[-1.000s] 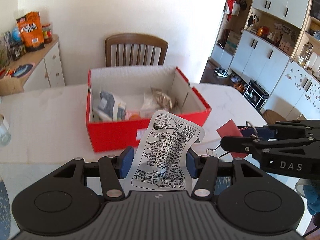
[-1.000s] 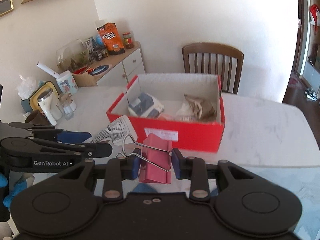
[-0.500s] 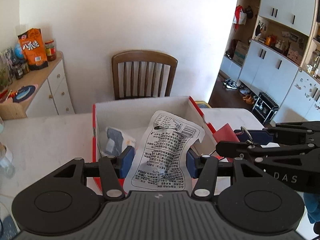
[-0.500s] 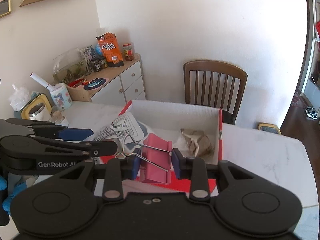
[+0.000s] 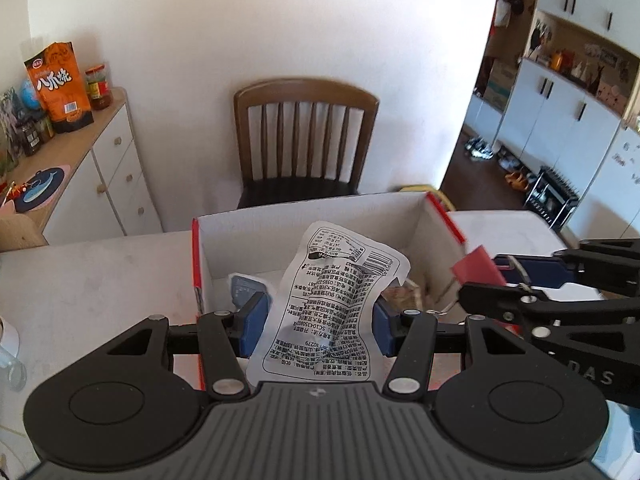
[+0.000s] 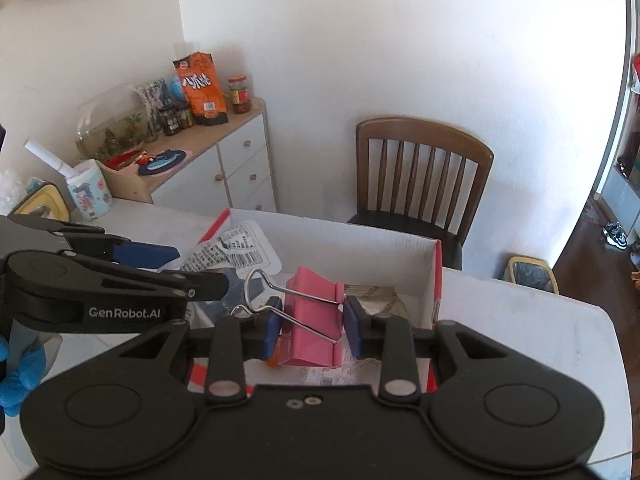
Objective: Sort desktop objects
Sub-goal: 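Lift and carry the binder clip and packet toward the red box, then open right gripper dropping the binder clip while left gripper releases the packet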
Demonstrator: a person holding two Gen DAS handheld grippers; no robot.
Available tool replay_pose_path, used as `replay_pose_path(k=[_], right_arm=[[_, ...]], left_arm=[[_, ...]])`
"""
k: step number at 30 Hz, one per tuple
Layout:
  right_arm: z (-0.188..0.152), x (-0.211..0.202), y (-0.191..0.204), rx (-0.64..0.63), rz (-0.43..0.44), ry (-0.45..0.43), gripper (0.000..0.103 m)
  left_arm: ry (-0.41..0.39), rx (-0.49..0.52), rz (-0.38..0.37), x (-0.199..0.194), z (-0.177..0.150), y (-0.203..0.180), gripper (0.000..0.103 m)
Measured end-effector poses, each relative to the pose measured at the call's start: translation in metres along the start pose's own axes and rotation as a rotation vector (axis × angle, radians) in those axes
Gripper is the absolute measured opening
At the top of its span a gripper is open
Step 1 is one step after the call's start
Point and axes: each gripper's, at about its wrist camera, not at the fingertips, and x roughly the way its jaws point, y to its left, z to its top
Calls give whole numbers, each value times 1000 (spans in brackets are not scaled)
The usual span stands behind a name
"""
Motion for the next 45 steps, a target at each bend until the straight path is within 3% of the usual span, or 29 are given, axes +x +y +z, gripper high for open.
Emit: replay_pose_path(k=[12,24,35,45], right_arm=[[5,55,-7,-1,-19,101,32],[-16,107,-5,-2,-59,252,32],[-26,125,-6,-3,-65,288,32],[-31,125,-8,14,-61,293,34]], left_arm=[[102,19,36,68,11,10,53],[205,101,66,116,3,4,53],[329,130,81,146,-4,-4,55],[373,117,75,152,-5,-4,56]])
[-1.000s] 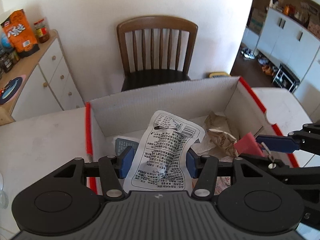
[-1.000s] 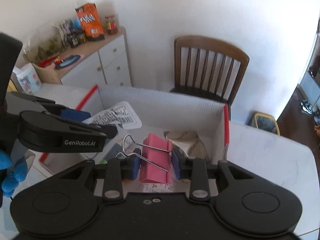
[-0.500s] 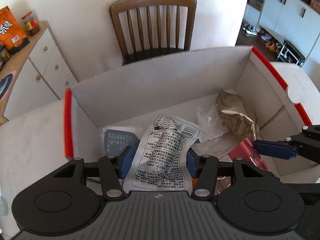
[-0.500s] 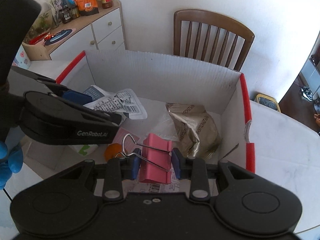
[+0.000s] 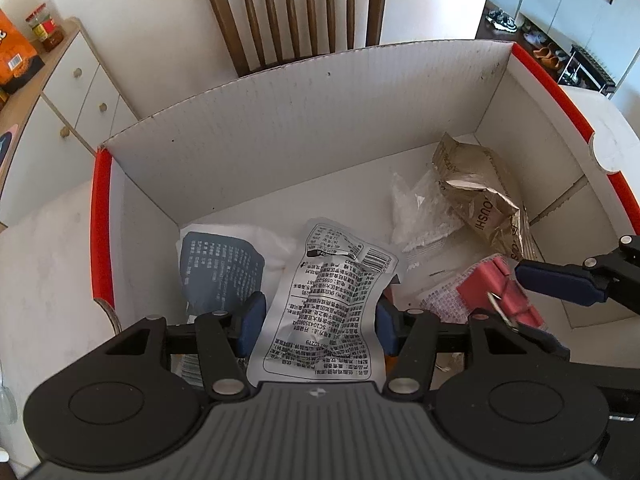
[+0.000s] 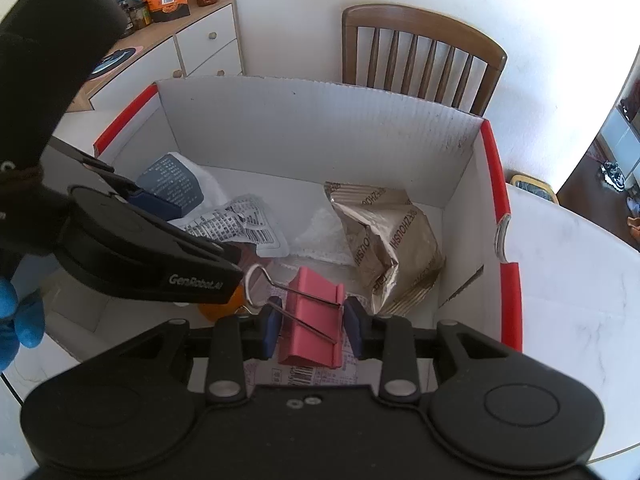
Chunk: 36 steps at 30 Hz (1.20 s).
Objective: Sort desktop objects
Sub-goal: 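Open right gripper dropping the binder clip while left gripper releases the packet, then withdraw both tools from the box back toward the remaining table items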
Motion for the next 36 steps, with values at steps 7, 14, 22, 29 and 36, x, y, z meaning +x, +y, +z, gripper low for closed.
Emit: replay_pose_path(k=[7,14,22,29,36], right_arm=[[2,-10,-2,-1,-9,-27,51],[1,-30,-5,15,16,-51,51],[-6,-67,6,-40,29,-102,63],[-14,-100,17,-62,48,-136,64],[-31,-136,19,-56,80,-176,76]], left_arm=[[-42,-47,-23,-13,-4,6,66],[-94,-51,-20,-37,-10,6,66],[-172,-77,-50,-77,-29,11,66],[-236,-96,-68,-115,-54,13,66],[-305,-98,-82,-151,-82,11,66]])
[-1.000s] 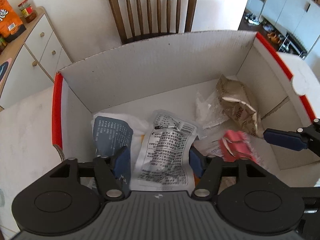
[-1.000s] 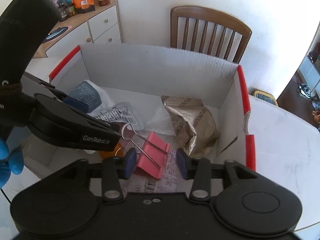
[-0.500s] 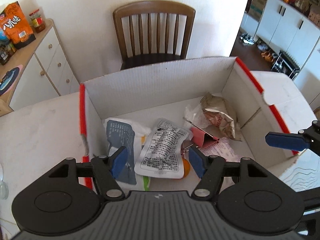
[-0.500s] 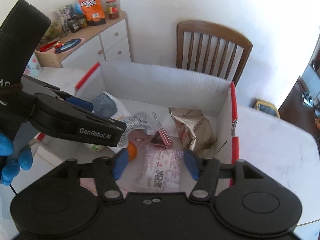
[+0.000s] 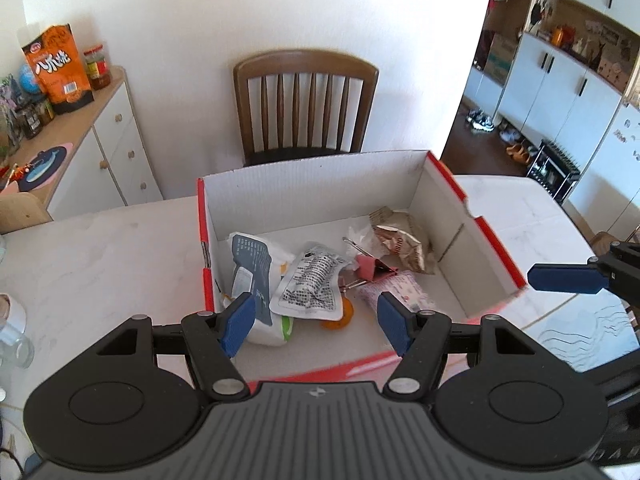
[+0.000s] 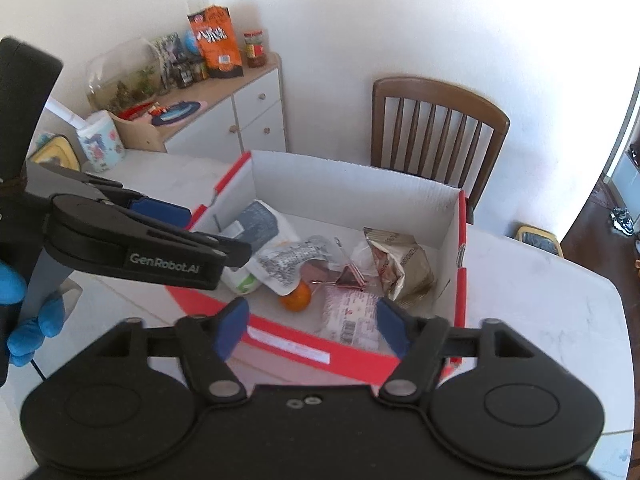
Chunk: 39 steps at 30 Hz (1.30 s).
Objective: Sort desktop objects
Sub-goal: 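Withdraw both tools from the box back toward the remaining table items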
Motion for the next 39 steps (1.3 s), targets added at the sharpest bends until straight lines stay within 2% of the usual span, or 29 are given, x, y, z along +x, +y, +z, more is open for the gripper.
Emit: replay_pose_path(k=[6,13,16,19,22,27,30,39], right_arm=[[-16,-34,1,-9,22,-39,78],[-35,-59,3,6,24,-76,83],[-44,-65,7,16,37,-82,84],[-53,-68,14,11,43,-87,85],[-61,-70,23,-7,42,-87,85],[-75,-67,35,-25,49,-77,89],[-85,-63,40,-16,57,-65,92],[-108,-49,48,22,57,-20,94]], left_arm=[[-60,12,-22,-40,-24,-4,66],[-62,26,-49,-68,-59,-5,67],[-57,23,-75,-76,-75,-6,74],[-52,32,-84,-84,-94,-7,76],[-45,41,-88,-90,-112,-9,86],[-24,46,-91,-94,-141,-10,91],[-20,46,-87,-95,-156,-11,101],[8,57,-106,-91,-198,-18,102]])
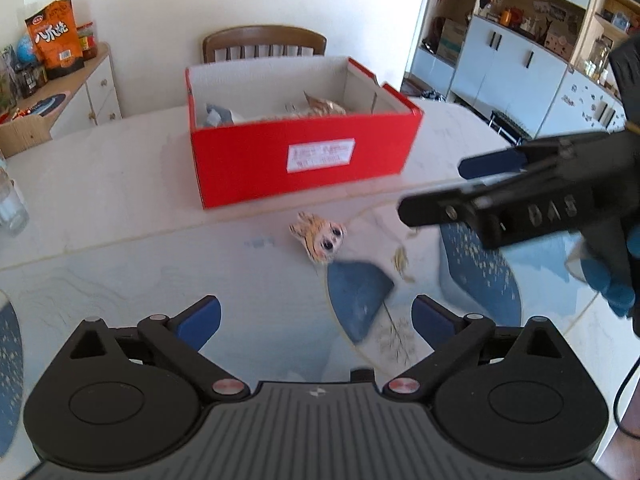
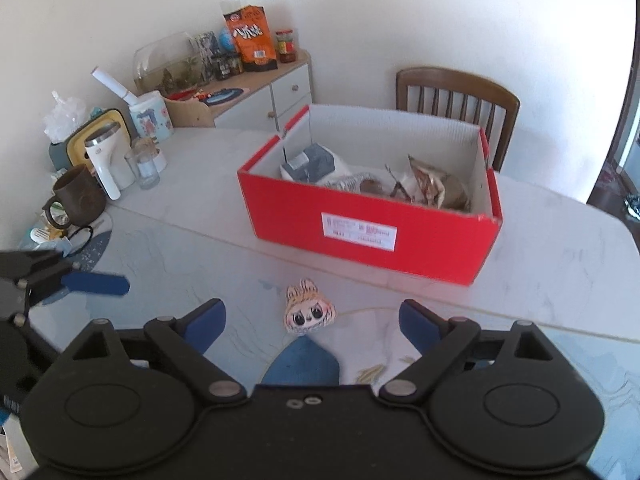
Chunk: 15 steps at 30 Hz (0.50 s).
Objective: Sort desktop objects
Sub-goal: 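Withdraw both tools from the box back toward the remaining table items, then move left tool to the blue-labelled bottle while right tool approaches the plush bunny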
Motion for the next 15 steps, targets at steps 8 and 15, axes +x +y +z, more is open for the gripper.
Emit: replay_pose_path(k=[8,15], right_arm=[[-15,14,3,15,-6,32,94],[-25,25,5,12,5,44,94]], left_arm=[[27,-10,-7,8,-24,-7,102],[25,20,16,13,-39,-11,102]])
